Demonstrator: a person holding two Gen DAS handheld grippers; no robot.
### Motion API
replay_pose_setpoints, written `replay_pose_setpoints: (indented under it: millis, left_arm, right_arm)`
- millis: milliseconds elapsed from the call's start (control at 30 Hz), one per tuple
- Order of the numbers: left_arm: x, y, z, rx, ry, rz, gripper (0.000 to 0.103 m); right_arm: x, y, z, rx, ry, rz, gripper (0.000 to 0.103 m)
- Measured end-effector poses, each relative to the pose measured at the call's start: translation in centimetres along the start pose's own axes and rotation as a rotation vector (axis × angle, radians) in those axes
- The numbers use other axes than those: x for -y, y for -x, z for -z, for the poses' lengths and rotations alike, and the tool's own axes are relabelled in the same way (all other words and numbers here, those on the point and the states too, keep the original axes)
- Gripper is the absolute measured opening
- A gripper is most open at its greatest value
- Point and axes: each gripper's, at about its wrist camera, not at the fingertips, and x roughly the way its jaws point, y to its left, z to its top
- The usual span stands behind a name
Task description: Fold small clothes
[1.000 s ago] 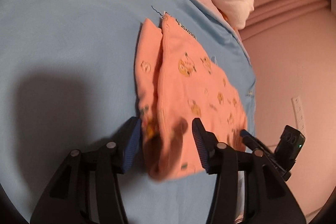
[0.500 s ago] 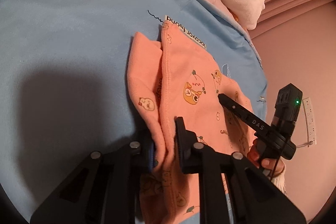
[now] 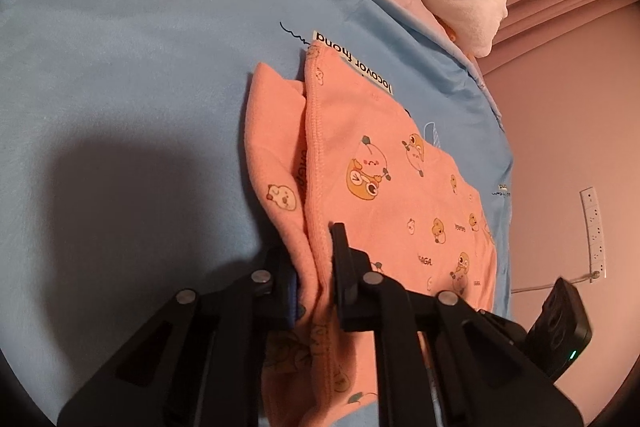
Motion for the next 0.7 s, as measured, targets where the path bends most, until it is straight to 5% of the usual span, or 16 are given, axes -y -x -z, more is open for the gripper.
replay_pose_setpoints:
  millis: [100, 333, 467, 567, 700]
  left_arm:
    - [1.4, 0.9, 0.2, 0.020, -0.013, -0.003, 0.010]
    - [7.8, 2.6, 0.6, 0.052, -0.157, -0.005, 0.010]
    - [12.2, 1.6, 1.4, 0.036, -0.256, -0.025, 0.010]
    - [15.5, -0.3, 2.3, 0.010, -0.326, -0.043, 0.010]
    - [19.0, -4.1, 4.2, -0.049, -0.420, -0.087, 0.007]
  right_arm:
    - [-0.4, 0.0, 0.1, 0.003, 0.031, 0.023, 0.013]
    - [4.0, 2.2, -0.4, 0.078, -0.220, -0.162, 0.017]
    - [7.7, 2.7, 0.1, 0.156, -0.428, -0.350, 0.039]
    - [10.5, 2.9, 0.8, 0.224, -0.581, -0.507, 0.043]
    - [13.1, 2.5, 2.0, 0.263, -0.725, -0.613, 0.057]
